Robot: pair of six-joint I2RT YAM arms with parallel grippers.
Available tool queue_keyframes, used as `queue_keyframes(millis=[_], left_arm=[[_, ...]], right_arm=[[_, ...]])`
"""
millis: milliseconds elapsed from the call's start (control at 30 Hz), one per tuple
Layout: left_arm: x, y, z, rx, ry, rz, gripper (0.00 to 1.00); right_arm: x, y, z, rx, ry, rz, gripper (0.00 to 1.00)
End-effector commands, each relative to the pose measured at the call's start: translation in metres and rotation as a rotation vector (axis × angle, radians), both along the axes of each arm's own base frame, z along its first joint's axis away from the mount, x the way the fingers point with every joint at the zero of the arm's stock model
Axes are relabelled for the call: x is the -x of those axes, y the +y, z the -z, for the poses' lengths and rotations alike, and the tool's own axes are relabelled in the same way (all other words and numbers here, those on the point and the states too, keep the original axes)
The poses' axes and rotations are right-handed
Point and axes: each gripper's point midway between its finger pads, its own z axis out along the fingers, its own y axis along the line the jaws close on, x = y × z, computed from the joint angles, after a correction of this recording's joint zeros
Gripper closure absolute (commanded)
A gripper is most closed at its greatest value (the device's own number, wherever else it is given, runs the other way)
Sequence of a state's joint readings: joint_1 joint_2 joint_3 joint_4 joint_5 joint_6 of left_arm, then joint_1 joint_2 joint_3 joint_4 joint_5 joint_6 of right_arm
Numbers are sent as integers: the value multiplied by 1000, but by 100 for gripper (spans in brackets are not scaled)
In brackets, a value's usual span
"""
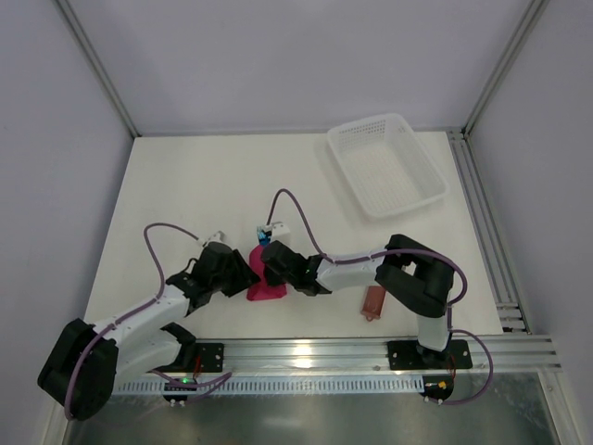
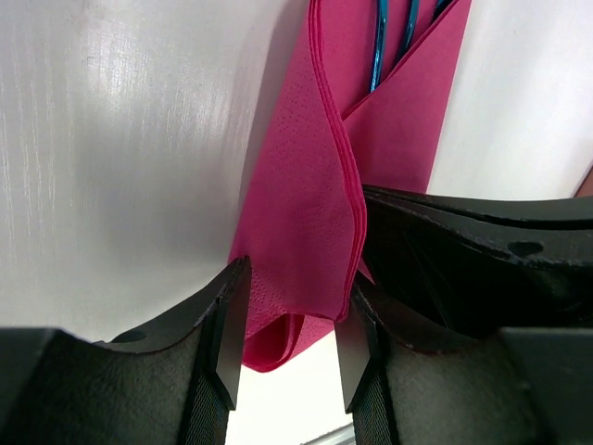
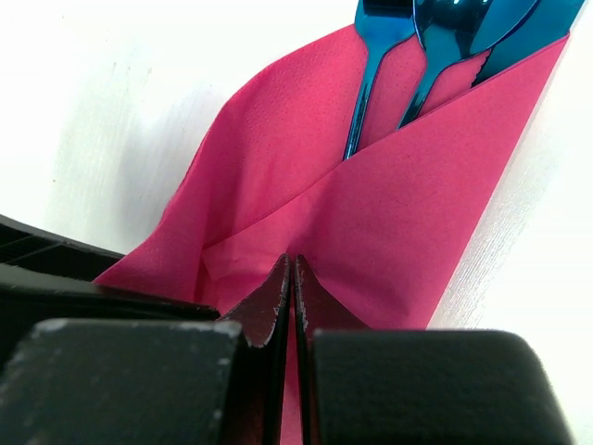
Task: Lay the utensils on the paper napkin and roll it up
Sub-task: Roll the napkin at the center of the board.
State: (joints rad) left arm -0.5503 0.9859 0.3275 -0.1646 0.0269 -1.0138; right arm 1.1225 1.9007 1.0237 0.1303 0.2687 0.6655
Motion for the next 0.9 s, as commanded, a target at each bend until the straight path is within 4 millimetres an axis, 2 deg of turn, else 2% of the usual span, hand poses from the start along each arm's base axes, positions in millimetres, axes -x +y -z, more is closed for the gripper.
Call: queue_keyframes(millis=[0, 67, 233, 467, 533, 667, 767, 867], left_arm=[[-17, -6, -14, -5, -53, 8, 56], [-18, -6, -13, -15, -38, 7, 57], [-19, 9, -6, -108, -13, -35, 58], [-20, 21, -15, -149, -27, -75, 57], [-20, 22, -16, -150, -28, -81, 63], [-22, 14, -25, -120, -34, -60, 87], [-27, -1, -45, -57, -57, -22, 98], [-32, -12, -62, -7, -63, -16, 100]], right_arm=[[24, -20, 30, 79, 92, -30, 96], [25, -18, 29, 61, 93, -37, 96], [27, -16, 28, 43, 96, -40, 96], [27, -17, 26, 38, 90, -41, 96], [26, -16, 24, 34, 88, -41, 96], [26, -16, 25, 29, 84, -40, 96], [26, -14, 25, 7, 76, -52, 96], [27, -13, 25, -15, 66, -62, 96]])
